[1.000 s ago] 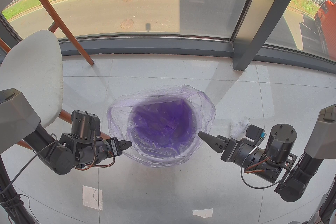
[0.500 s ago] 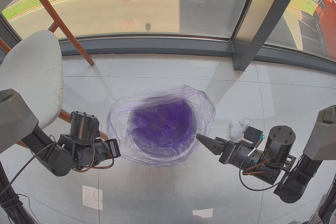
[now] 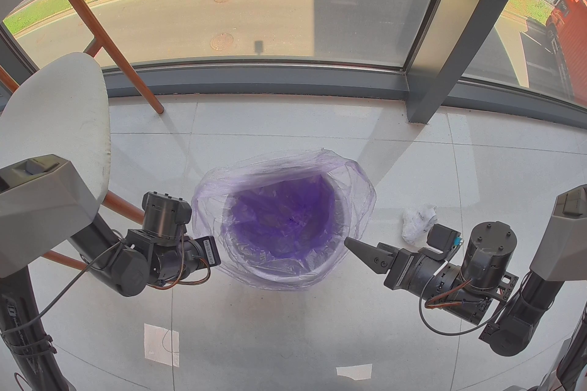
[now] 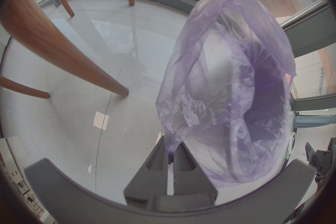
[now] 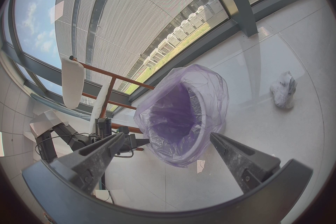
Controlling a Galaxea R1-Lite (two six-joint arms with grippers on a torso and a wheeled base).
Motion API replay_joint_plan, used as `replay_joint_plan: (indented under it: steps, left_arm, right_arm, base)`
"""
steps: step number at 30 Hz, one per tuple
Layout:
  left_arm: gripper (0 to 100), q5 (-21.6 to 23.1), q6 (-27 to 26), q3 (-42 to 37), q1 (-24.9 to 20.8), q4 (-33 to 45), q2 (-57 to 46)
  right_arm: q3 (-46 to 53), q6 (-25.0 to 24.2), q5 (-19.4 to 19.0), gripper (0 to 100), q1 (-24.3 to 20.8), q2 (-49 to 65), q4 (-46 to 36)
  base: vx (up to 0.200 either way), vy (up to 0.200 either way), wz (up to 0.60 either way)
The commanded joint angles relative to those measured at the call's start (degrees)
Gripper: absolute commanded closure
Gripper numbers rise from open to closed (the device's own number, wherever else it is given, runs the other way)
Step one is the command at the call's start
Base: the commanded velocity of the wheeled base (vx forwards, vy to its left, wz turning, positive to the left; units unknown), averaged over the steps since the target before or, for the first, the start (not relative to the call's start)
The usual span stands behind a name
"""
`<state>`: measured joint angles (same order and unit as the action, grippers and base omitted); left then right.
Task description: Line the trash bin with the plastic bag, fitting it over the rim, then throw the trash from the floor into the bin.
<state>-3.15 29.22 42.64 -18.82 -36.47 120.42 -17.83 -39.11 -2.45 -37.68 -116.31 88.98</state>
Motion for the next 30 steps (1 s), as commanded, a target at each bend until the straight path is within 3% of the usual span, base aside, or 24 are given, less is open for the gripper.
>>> replay_joint_plan:
  steps: [1, 9, 21, 22, 30]
  left_arm:
    - [100, -0.28, -0.04, 4.29, -0.34, 0.0, 6.41]
    - [100, -0.37, 0.22, 8.69, -0.87, 0.09, 9.84]
    - [100, -0.99, -0.04, 8.16, -1.04, 0.09, 10.63]
    - [0, -0.99, -0.13, 7.63, -1.04, 0.09, 10.36]
    - [0, -2.22, -0.3, 3.24, -0.95, 0.0, 5.53]
  right_arm:
    - [0.17, 0.0, 0.69, 0, -0.02, -0.06, 0.23]
    - [0.34, 0.0, 0.78, 0, -0.02, -0.14, 0.23]
    - [0.43, 0.0, 0.87, 0, -0.02, -0.06, 0.23]
    - [0.34, 0.0, 0.87, 0, -0.02, -0.06, 0.23]
    - [0.43, 0.0, 1.13, 0, 0.06, -0.06, 0.23]
  base:
    - [0.0, 0.0, 0.0]
    - [0.0, 0.0, 0.0]
    - [0.0, 0.0, 0.0]
    - [0.0, 0.0, 0.0]
    - [0.0, 0.0, 0.0]
